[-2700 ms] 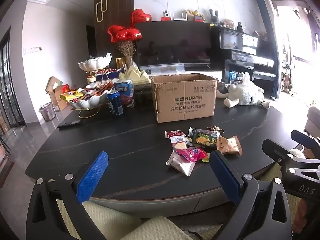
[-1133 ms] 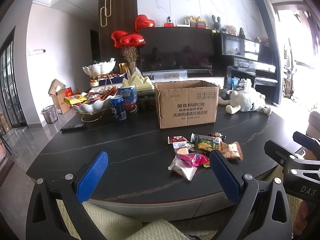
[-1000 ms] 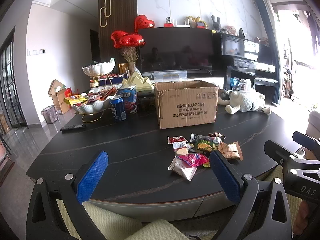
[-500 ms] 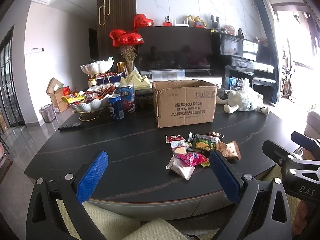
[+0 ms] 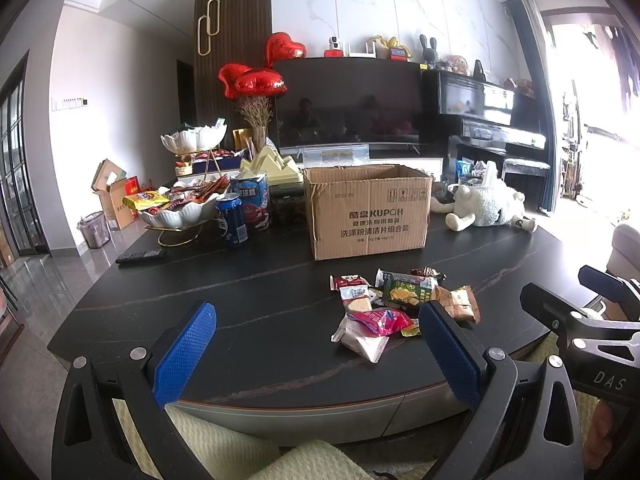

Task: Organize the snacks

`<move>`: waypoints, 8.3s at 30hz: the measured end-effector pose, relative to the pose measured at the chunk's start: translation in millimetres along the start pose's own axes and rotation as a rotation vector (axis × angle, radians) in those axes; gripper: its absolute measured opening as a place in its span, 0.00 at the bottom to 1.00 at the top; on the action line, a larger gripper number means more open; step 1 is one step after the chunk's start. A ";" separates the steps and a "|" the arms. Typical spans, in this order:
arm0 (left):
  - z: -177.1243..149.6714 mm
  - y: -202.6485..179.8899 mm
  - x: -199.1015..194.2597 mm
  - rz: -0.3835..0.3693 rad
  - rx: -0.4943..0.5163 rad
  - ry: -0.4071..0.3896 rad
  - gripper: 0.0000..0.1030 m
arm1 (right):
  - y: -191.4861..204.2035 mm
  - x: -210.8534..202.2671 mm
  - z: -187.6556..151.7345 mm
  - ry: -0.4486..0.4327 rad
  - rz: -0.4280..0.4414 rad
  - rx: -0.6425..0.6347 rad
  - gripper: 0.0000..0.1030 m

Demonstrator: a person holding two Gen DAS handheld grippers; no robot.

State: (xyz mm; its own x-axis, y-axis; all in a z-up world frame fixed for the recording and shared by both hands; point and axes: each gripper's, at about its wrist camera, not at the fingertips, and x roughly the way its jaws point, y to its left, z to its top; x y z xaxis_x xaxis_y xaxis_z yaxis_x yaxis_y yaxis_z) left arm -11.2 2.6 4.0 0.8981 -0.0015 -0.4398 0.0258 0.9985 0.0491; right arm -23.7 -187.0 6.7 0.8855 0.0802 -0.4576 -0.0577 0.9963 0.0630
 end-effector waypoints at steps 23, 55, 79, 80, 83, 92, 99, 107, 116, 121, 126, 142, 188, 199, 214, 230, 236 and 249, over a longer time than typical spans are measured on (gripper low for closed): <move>-14.1 3.8 36.0 -0.046 0.010 0.095 1.00 | 3.5 38.2 -13.3 0.095 0.023 -0.010 0.99; -45.2 4.7 171.1 -0.115 -0.145 0.385 0.57 | -19.1 165.0 -16.3 0.206 -0.024 0.063 0.99; -41.5 -0.4 205.5 -0.224 -0.227 0.423 0.31 | -32.9 212.3 -30.1 0.333 -0.020 0.128 0.88; -41.6 -0.8 205.1 -0.224 -0.223 0.422 0.31 | -33.3 213.3 -31.1 0.340 -0.017 0.132 0.83; -41.5 -0.7 204.4 -0.232 -0.226 0.427 0.30 | -32.6 212.8 -31.8 0.341 -0.014 0.128 0.75; -38.4 0.6 188.8 -0.205 -0.195 0.392 0.28 | -26.0 201.4 -28.0 0.313 0.001 0.101 0.58; -24.8 7.2 167.9 -0.180 -0.186 0.318 0.28 | -14.7 180.7 -16.0 0.247 0.005 0.042 0.57; -6.1 9.9 147.5 -0.188 -0.189 0.248 0.28 | -2.5 155.4 2.0 0.170 0.008 -0.021 0.57; 15.3 12.6 133.1 -0.193 -0.159 0.189 0.28 | 6.1 142.2 24.7 0.143 0.047 -0.055 0.57; 35.8 13.7 128.0 -0.202 -0.146 0.142 0.28 | 11.2 137.1 43.2 0.108 0.063 -0.075 0.58; 63.8 14.0 126.8 -0.210 -0.140 0.087 0.28 | 9.9 135.6 70.9 0.070 0.098 -0.041 0.58; 125.7 3.7 155.3 -0.161 -0.059 -0.017 0.28 | 0.8 179.9 132.5 0.040 0.093 0.017 0.58; 173.6 7.1 221.2 -0.131 -0.030 0.021 0.68 | -0.8 244.8 179.3 0.069 0.126 -0.059 0.77; 152.4 10.1 172.5 -0.182 -0.047 0.026 0.69 | 8.5 184.7 159.6 0.019 0.153 -0.083 0.77; 105.6 7.4 128.6 -0.230 -0.038 0.097 0.70 | 11.4 133.1 119.9 0.024 0.148 -0.091 0.77; 39.3 0.6 134.8 -0.269 -0.040 0.264 0.70 | 3.6 127.0 65.2 0.135 0.113 -0.091 0.77; 20.1 -6.6 142.0 -0.280 -0.022 0.312 0.70 | -0.9 132.9 39.5 0.204 0.117 -0.070 0.76; -14.1 -17.4 163.2 -0.300 0.002 0.405 0.69 | -12.6 160.7 -6.1 0.364 0.143 -0.005 0.69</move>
State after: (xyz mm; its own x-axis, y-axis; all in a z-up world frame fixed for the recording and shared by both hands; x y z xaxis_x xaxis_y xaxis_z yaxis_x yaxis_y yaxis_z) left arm 128.7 -14.2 -81.3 0.6084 -0.2667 -0.7475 0.2582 0.9571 -0.1314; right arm 116.5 -186.5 -73.1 0.6468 0.2229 -0.7294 -0.1721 0.9743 0.1451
